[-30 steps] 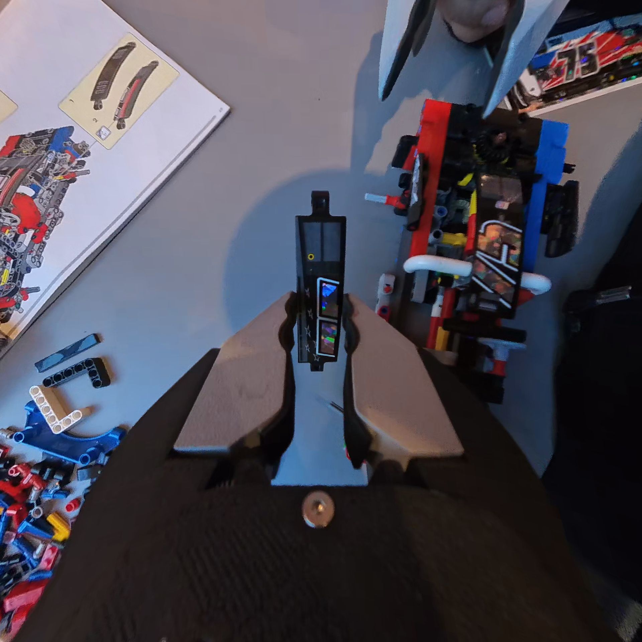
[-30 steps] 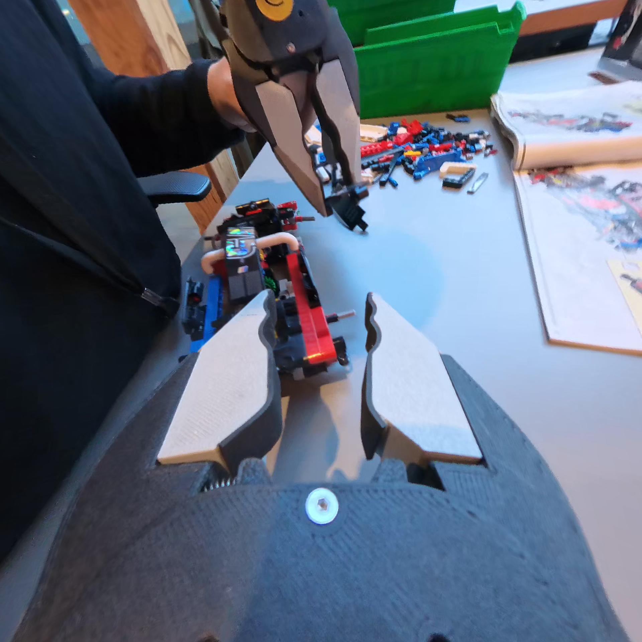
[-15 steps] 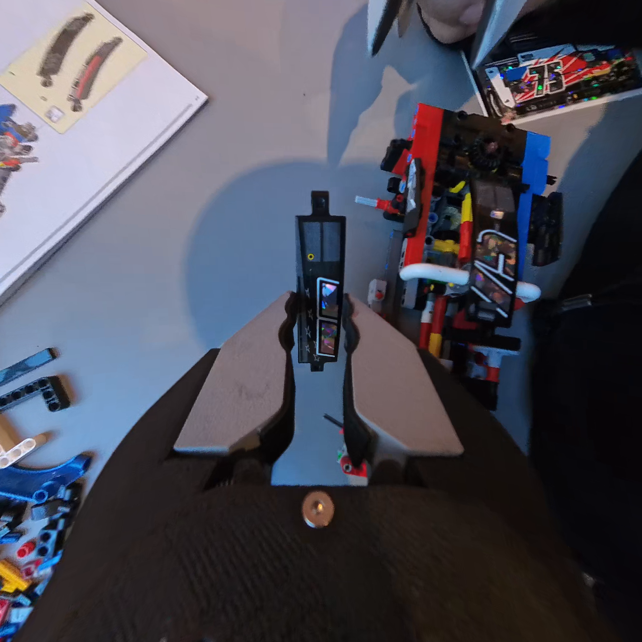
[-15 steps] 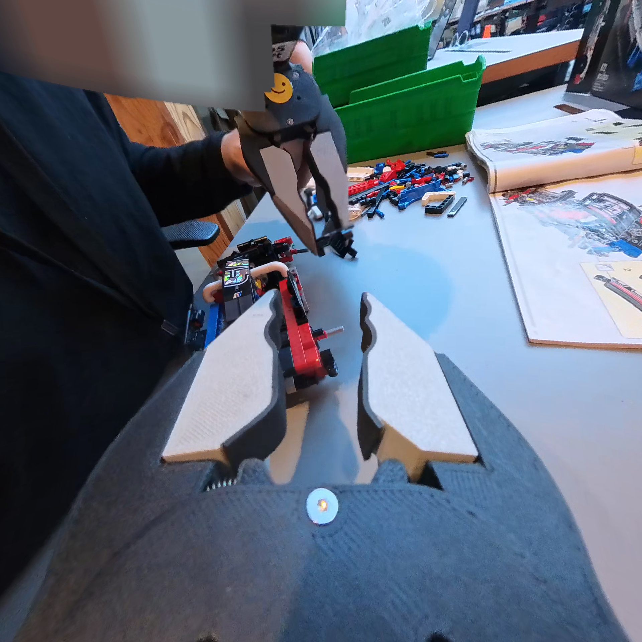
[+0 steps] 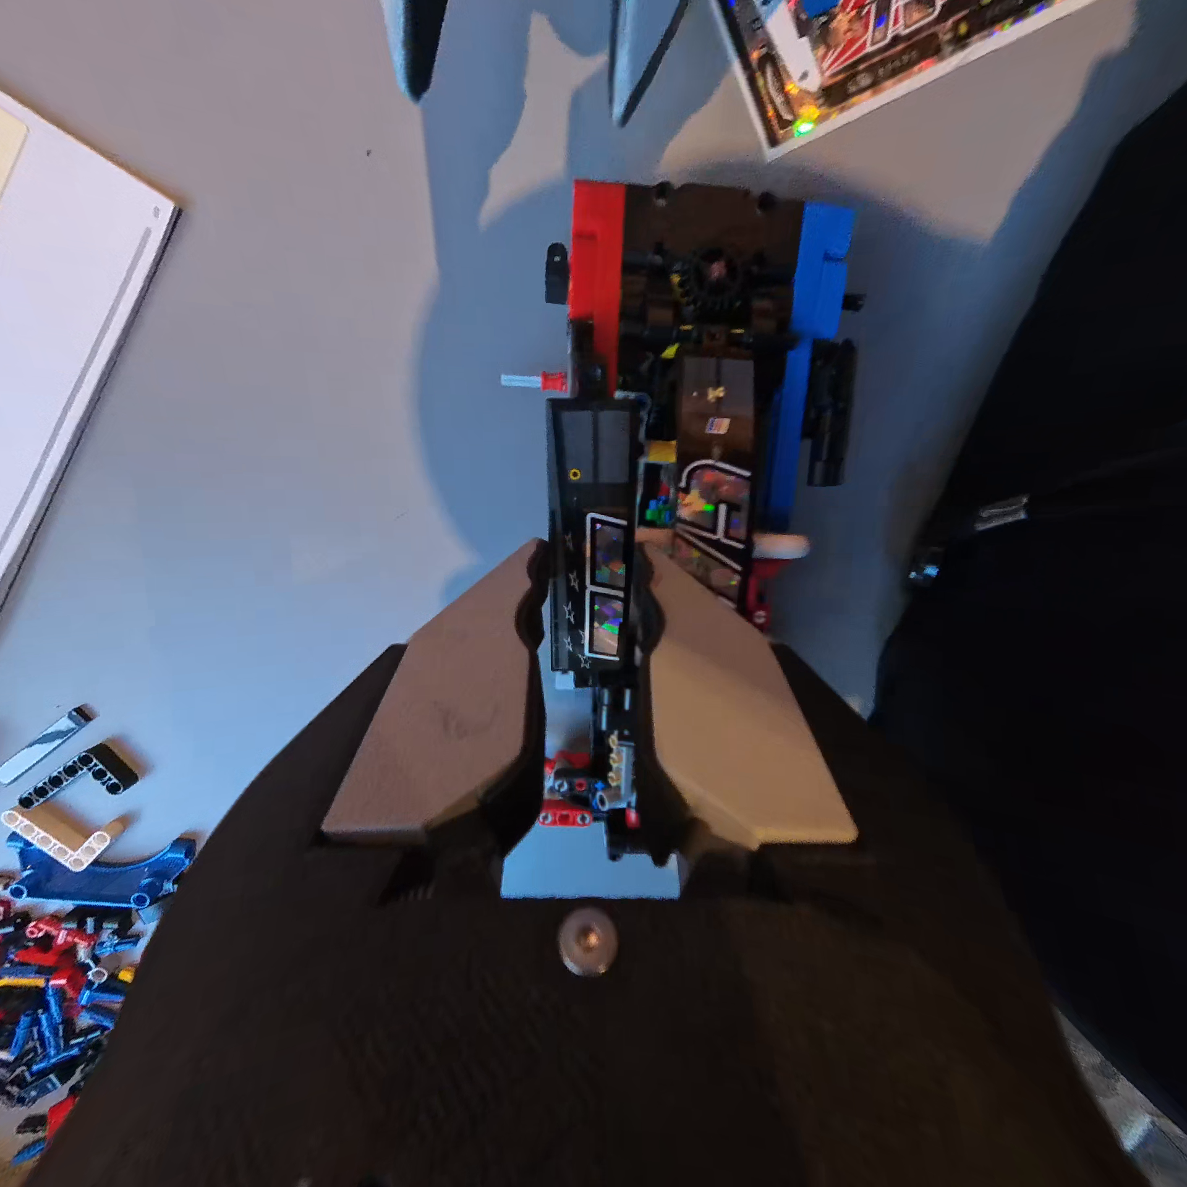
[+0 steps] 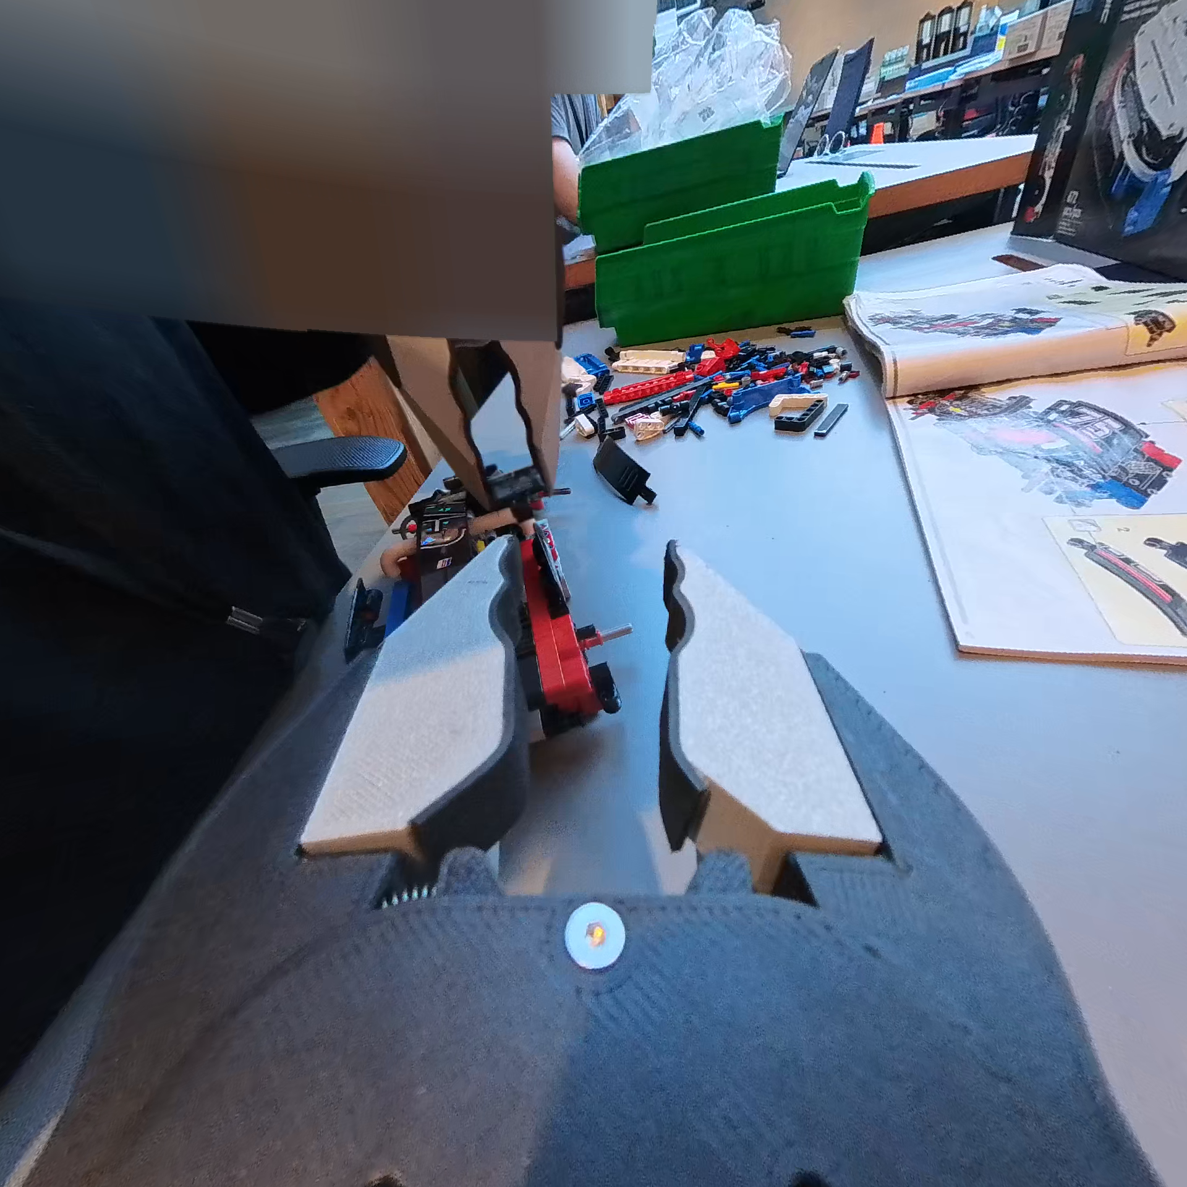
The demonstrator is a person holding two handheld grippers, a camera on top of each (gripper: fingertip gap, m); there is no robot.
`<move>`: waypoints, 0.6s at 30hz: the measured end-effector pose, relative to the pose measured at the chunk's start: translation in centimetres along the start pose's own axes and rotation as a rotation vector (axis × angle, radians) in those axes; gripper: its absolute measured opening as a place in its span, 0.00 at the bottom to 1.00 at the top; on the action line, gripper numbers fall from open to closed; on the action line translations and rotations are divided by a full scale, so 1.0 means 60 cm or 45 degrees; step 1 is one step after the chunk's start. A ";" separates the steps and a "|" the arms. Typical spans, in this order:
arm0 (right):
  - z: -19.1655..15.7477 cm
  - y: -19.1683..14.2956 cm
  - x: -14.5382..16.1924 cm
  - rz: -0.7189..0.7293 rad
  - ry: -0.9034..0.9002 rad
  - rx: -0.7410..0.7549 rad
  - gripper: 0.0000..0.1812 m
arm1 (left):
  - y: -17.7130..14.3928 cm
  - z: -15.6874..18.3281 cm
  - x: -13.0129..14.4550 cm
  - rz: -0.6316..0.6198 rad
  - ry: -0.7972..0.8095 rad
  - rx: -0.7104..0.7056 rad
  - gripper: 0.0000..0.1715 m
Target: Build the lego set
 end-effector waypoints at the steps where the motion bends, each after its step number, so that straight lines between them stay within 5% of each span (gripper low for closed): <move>1: -0.001 0.000 0.000 -0.002 -0.002 -0.004 0.22 | 0.000 0.004 -0.005 -0.008 0.000 0.009 0.13; 7: -0.003 0.001 0.001 -0.005 -0.008 -0.019 0.22 | 0.030 0.005 -0.017 -0.199 0.030 0.007 0.13; 18: -0.004 -0.001 -0.003 0.023 0.015 -0.038 0.21 | 0.041 0.006 -0.031 -0.305 0.066 -0.012 0.13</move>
Point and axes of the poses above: each gripper's, where its closed fingertips meet, y out along the fingers, x out of its underside, z = x × y across the jaws, the point moved 6 cm from there along -y, back along the fingers, and after that the axes turned 13 degrees about z, right-handed, at the moved point
